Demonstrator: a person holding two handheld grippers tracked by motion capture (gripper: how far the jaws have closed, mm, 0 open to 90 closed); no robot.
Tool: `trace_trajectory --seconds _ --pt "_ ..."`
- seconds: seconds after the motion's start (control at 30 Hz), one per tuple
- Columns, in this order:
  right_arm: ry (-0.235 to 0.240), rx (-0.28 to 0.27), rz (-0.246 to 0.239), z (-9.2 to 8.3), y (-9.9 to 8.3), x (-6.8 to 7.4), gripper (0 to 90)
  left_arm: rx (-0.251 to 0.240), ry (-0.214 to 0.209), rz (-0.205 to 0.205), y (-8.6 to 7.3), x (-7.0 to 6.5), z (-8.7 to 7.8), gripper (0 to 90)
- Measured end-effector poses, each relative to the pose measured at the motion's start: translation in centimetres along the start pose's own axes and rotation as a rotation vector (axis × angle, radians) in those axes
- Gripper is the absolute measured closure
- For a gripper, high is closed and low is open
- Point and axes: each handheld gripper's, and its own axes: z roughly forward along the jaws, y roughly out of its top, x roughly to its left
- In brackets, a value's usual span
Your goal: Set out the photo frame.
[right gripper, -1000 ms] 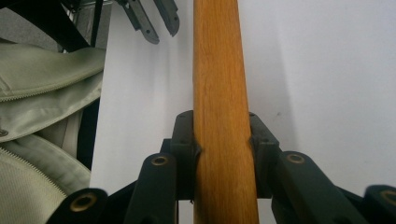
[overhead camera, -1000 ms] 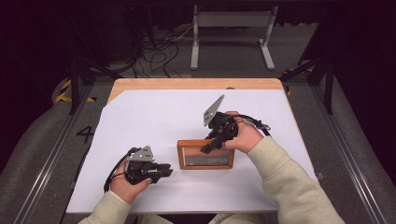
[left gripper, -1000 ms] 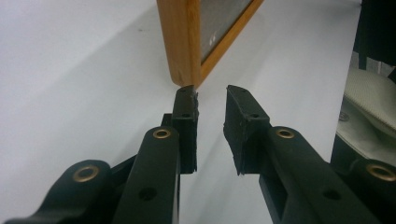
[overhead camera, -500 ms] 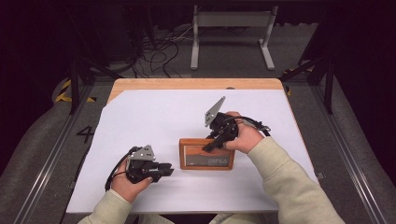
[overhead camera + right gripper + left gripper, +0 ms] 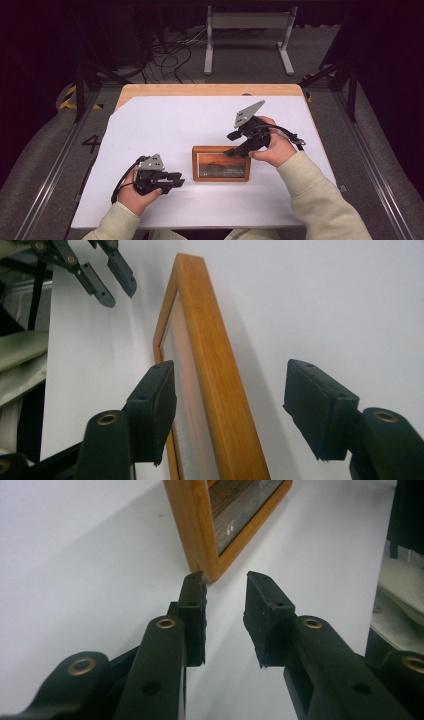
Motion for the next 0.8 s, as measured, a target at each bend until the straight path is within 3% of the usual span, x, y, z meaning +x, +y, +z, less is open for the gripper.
trace_trajectory --seconds 0.13,0.63,0.8 --pt "-0.051 -0.048 0.032 -1.6 -1.1 0.2 38.1 -0.014 0.026 -0.006 -0.2 0.4 -0.5 64.3" --pt "-0.23 -0.153 0.166 -6.5 -6.5 1.8 32.5 -0.069 0.111 -0.05 -1.3 2.2 -2.8 54.9" --pt "-0.262 -0.17 0.22 -7.5 -8.4 2.1 31.5 -0.079 0.128 -0.054 -1.5 2.5 -3.3 53.9"
